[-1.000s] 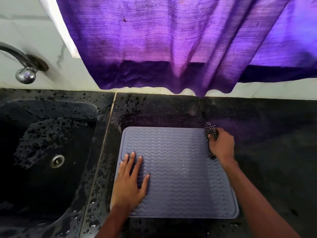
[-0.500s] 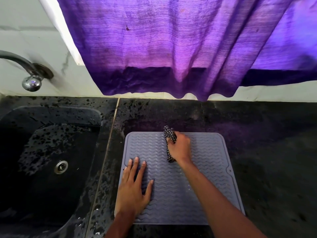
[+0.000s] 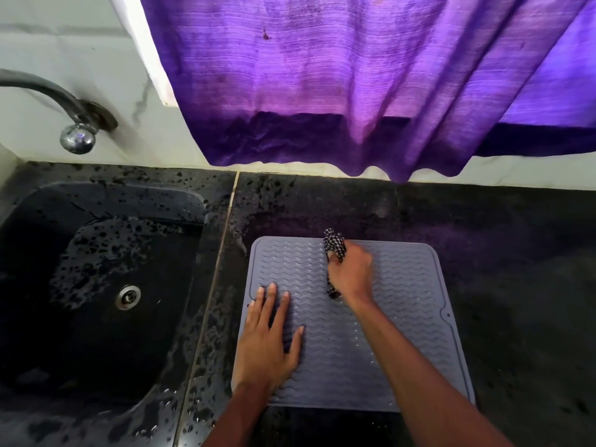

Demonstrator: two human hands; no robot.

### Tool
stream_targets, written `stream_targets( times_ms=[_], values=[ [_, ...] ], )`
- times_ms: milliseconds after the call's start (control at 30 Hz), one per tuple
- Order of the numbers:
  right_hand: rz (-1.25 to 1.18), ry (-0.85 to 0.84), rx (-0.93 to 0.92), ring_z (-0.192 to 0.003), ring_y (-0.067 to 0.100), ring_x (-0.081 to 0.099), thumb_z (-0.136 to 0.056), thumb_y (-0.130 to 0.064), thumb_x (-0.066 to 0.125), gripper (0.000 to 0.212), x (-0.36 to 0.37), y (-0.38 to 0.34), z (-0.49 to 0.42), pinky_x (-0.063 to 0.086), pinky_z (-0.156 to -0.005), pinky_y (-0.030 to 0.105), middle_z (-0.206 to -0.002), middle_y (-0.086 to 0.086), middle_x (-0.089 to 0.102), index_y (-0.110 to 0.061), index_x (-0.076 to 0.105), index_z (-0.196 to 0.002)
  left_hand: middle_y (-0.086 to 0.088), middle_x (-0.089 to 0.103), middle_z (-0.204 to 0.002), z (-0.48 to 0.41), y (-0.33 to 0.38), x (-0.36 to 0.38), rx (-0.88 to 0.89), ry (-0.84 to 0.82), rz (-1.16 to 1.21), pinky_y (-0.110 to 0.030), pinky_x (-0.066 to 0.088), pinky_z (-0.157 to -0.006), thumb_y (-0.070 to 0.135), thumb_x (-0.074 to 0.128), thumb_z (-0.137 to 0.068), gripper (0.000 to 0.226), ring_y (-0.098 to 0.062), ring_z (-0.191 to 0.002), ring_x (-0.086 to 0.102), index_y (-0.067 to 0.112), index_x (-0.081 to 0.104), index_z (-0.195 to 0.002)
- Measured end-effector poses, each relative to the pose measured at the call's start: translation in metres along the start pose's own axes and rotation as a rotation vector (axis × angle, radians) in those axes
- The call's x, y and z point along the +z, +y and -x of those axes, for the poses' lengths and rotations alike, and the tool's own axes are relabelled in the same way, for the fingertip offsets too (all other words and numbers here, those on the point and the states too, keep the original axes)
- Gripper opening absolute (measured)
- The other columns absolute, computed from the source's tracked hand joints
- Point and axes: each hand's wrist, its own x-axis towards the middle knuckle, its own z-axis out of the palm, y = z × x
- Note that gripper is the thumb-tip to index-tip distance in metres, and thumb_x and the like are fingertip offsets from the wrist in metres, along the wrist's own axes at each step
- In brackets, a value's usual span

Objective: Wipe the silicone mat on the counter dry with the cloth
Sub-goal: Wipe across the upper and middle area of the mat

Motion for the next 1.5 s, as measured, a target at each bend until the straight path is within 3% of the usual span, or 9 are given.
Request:
stream_targets(
  times_ms=[300,400,500,600,867,1100,1233,1367,1500],
  values=[
    [-0.059,-0.172,-0.115,-0.093,0.027,0.064,-0.083,-0.014,0.061,0.018,0.043,-0.049,0.021,0.050,-0.080,0.032,-0.093,0.010,0.072,-0.009,0.070,-0.098,-0.010,0.009,-0.169,-0.001,0.002,0.000,-0.021,-0.055,-0.073,-0.042,0.015,-0.124,0.058,0.028,-0.102,0.075,-0.024,-0.156,0.004,0.010,0.020,-0.160],
    [-0.135,-0.263,-0.007,-0.091,0.021,0.067,-0.088,-0.025,0.063,0.017,0.030,-0.054,0.011,0.048,-0.076,0.030,-0.094,0.006,0.074,-0.013,0.071,-0.096,-0.010,0.009,-0.169,-0.001,0.002,0.000,-0.036,-0.051,-0.048,-0.042,0.015,-0.124,0.057,0.029,-0.102,0.078,-0.024,-0.156,0.005,0.007,0.015,-0.160],
    [-0.150,-0.124,0.085,-0.090,0.021,0.067,-0.089,-0.026,0.063,0.018,0.010,-0.041,0.004,0.052,-0.078,0.031,-0.095,0.005,0.074,-0.014,0.070,-0.101,-0.011,0.013,-0.168,-0.001,0.001,0.000,-0.033,-0.041,-0.033,-0.043,0.018,-0.124,0.054,0.029,-0.103,0.075,-0.024,-0.156,0.007,0.005,0.018,-0.159],
    [0.003,0.014,0.047,-0.088,0.027,0.067,-0.086,-0.021,0.063,0.020,0.002,-0.022,0.004,0.050,-0.076,0.031,-0.091,0.011,0.073,-0.008,0.070,-0.099,-0.011,0.014,-0.168,-0.001,0.002,0.000,-0.033,-0.027,-0.025,-0.042,0.017,-0.124,0.053,0.028,-0.104,0.073,-0.024,-0.156,0.009,0.005,0.021,-0.159],
    [0.035,0.034,0.051,-0.090,0.025,0.064,-0.085,-0.019,0.063,0.022,0.039,-0.033,0.019,0.038,-0.072,0.021,-0.096,0.010,0.069,-0.008,0.069,-0.103,-0.014,0.022,-0.165,-0.002,0.002,0.005,-0.025,0.015,0.063,-0.043,0.019,-0.123,0.047,0.032,-0.104,0.069,-0.027,-0.154,0.018,0.001,0.030,-0.155],
    [-0.019,-0.096,-0.046,-0.089,0.023,0.063,-0.085,-0.017,0.063,0.016,0.070,-0.073,0.031,0.046,-0.076,0.027,-0.093,0.007,0.070,-0.010,0.070,-0.098,-0.023,0.039,-0.155,-0.003,0.001,0.007,-0.026,0.049,0.132,-0.044,0.022,-0.121,0.033,0.038,-0.099,0.061,-0.033,-0.149,0.032,-0.007,0.045,-0.145],
    [-0.140,-0.294,-0.023,-0.095,0.018,0.067,-0.087,-0.024,0.066,0.018,0.064,-0.087,0.023,0.049,-0.078,0.026,-0.098,0.003,0.074,-0.015,0.072,-0.101,-0.026,0.044,-0.152,-0.003,0.001,0.008,-0.026,0.069,0.126,-0.045,0.024,-0.120,0.030,0.039,-0.099,0.059,-0.035,-0.146,0.036,-0.008,0.048,-0.143],
    [-0.084,-0.303,-0.215,-0.095,0.007,0.059,-0.089,-0.018,0.067,0.031,0.025,-0.082,0.009,0.039,-0.078,0.014,-0.105,-0.007,0.068,-0.017,0.066,-0.119,-0.021,0.036,-0.158,-0.003,0.001,0.007,-0.008,0.090,0.100,-0.042,0.022,-0.121,0.030,0.038,-0.100,0.060,-0.031,-0.149,0.032,-0.006,0.043,-0.147],
    [0.228,-0.318,-0.443,-0.100,0.023,0.064,-0.086,-0.010,0.067,0.031,-0.010,-0.048,-0.016,0.049,-0.084,0.034,-0.107,0.005,0.070,-0.019,0.065,-0.116,-0.019,0.036,-0.158,-0.003,0.002,0.007,-0.013,0.097,0.097,-0.043,0.023,-0.120,0.031,0.038,-0.099,0.060,-0.030,-0.148,0.032,-0.004,0.044,-0.147]
  ],
)
